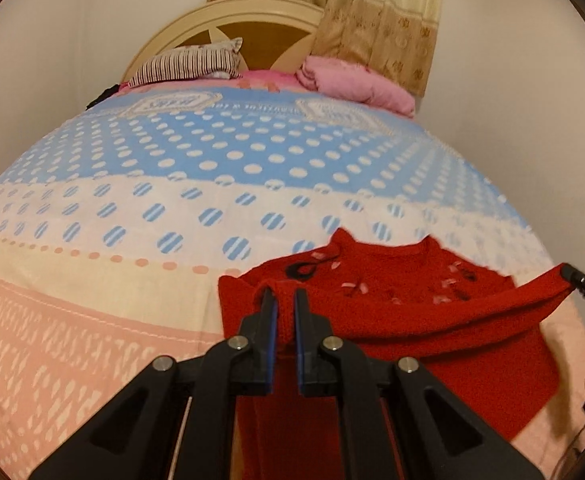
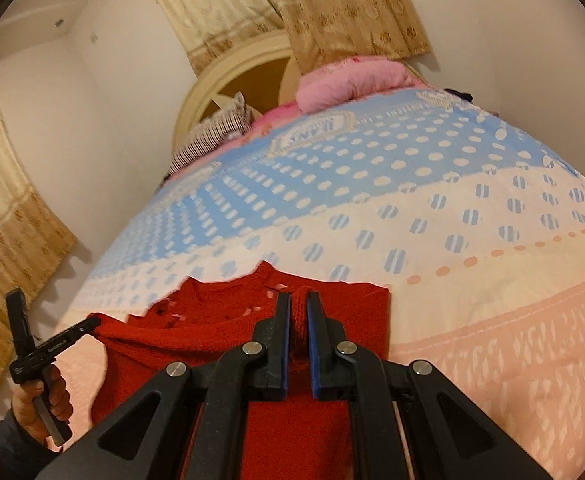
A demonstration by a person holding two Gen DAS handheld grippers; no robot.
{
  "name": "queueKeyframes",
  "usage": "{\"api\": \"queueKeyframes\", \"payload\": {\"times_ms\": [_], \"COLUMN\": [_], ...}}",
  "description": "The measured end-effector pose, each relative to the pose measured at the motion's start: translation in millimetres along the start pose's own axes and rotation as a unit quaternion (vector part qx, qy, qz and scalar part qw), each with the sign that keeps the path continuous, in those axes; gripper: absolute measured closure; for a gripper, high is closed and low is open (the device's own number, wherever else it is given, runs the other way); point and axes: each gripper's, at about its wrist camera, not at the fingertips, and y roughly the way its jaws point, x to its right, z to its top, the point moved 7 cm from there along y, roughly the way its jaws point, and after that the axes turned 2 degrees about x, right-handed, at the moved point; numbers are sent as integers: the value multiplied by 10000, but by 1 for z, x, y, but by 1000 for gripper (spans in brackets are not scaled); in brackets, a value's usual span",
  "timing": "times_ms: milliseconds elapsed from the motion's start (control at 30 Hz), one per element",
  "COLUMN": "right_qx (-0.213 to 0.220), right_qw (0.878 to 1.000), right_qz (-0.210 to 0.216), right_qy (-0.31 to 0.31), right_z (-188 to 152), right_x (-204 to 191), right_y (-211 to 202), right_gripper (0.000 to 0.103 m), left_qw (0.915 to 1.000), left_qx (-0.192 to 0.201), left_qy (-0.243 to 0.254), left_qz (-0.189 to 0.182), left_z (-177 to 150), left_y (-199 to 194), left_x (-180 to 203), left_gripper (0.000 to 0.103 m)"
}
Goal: Fold small clothes
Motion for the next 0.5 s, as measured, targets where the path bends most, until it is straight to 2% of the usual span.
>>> {"api": "queueKeyframes", "payload": {"times_ms": [33,100,133,167,233,300,367,433,500], "right_qx": [-55,-253,-375,-410,-362,-253,-342,-633,-1185], "right_qw": [10000,9996,9991,9986,9976,9991,9986,9963,9895], "right_qz": [-36,-90,-174,-323,-565,-289,-248,-105,28], "right_qy": [29,53,18,-43,-183,-158,-328,-577,-826], "right_z": [-1,-5,-8,-11,-15,-21,-30,-44,-62], "right_x": [4,10,13,16,18,12,2,-13,-28], "right_y": [10,29,39,44,42,33,27,29,43], "right_gripper": [96,95,91,85,37,35,35,35,35], "left_qw": [9999,9994,9991,9986,9984,9986,9991,9987,9973], "left_qx": [-29,-52,-77,-112,-70,-12,48,26,-50], "left_qy": [-9,-128,-220,-329,-435,-343,-145,215,537], "left_qz": [126,304,350,408,351,406,403,456,497], "left_z": [-2,-5,-7,-10,-16,-24,-35,-45,-55], "left_y": [7,15,17,16,10,-1,-12,-16,-14], "left_x": [-2,-9,-14,-21,-28,-33,-33,-27,-20], "left_gripper": [89,88,86,79,73,61,48,41,37]}}
